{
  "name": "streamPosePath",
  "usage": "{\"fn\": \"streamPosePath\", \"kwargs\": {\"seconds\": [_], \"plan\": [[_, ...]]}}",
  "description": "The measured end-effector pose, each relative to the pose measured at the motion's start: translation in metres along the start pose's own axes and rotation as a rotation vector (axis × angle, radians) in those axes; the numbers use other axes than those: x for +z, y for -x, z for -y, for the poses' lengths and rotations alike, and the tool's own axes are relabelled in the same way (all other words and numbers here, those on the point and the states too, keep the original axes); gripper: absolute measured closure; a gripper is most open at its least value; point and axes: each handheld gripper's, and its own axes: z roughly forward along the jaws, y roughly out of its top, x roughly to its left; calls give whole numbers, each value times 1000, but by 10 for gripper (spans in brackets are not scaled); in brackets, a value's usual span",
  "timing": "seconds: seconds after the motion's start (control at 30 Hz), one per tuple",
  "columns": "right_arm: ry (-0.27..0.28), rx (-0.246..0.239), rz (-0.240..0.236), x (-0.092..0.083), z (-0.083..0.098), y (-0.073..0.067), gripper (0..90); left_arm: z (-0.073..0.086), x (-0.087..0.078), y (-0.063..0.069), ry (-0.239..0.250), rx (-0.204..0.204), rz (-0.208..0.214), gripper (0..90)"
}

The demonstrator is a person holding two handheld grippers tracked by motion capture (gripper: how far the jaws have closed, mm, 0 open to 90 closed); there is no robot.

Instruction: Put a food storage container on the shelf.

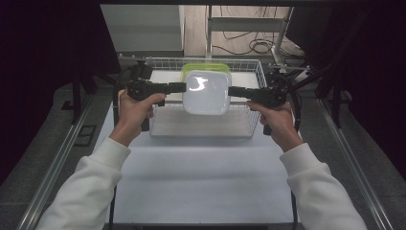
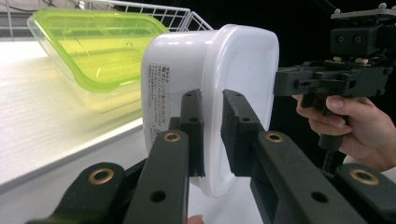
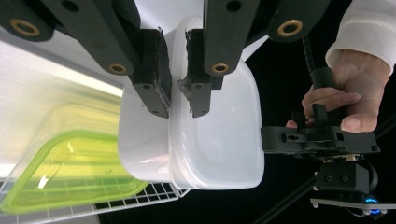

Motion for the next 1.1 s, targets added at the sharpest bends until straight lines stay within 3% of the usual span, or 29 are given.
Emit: {"fn": "streamPosePath", "kwargs": {"seconds": [0.53, 1.1], "plan": [[2, -12, 24, 4, -32, 1, 787, -28, 5, -8, 16, -8, 0, 793], [4, -8, 36, 15, -68, 12, 787, -58, 13, -24, 44, -27, 1, 792]]}}
